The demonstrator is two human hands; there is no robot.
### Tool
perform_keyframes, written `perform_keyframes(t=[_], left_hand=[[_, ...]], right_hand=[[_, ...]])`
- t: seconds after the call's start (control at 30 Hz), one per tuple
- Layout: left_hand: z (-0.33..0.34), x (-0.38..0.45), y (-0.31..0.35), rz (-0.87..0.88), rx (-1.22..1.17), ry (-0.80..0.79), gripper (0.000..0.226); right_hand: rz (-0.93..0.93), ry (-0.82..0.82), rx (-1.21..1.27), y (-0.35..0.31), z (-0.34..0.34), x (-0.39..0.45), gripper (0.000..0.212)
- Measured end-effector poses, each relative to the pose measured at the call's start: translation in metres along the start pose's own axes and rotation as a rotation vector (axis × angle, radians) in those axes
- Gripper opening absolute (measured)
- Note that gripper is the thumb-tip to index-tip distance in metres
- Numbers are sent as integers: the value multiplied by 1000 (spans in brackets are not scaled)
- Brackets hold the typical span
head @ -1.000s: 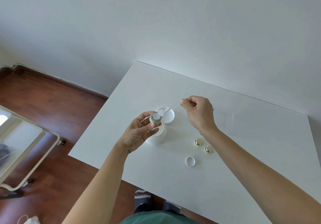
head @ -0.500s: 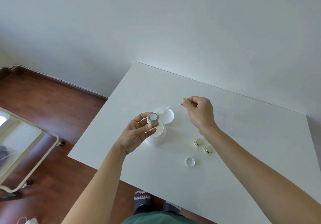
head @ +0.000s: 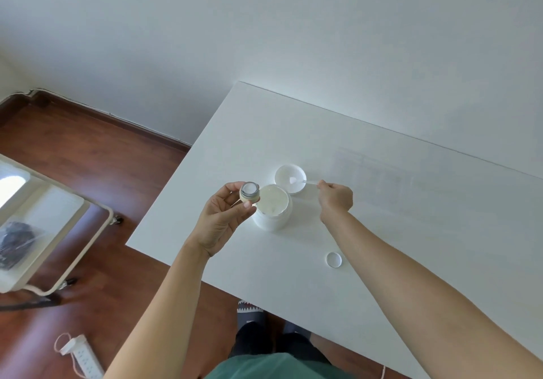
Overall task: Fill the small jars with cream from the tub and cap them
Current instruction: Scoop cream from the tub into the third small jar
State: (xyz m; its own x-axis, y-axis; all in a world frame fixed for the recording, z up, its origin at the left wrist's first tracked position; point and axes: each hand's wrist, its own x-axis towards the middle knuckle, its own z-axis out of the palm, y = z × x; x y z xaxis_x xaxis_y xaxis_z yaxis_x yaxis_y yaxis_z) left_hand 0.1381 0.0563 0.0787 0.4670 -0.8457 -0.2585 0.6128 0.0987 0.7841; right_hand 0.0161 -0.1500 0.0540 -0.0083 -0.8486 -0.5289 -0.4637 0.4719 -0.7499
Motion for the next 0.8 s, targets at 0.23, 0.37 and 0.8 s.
perform_keyframes(t=[0.23,0.37,0.8], left_hand=[[-2,1,-1,-2,5,14,31],[-1,1,-1,-10,5,8,31],[35,9,-10,-68,33,-148,32]], right_hand=[[72,-7,-16,21,23,13,23],[84,-37,-75,26,22,18,25],[-525,-321,-826,41,-80,-10,16]])
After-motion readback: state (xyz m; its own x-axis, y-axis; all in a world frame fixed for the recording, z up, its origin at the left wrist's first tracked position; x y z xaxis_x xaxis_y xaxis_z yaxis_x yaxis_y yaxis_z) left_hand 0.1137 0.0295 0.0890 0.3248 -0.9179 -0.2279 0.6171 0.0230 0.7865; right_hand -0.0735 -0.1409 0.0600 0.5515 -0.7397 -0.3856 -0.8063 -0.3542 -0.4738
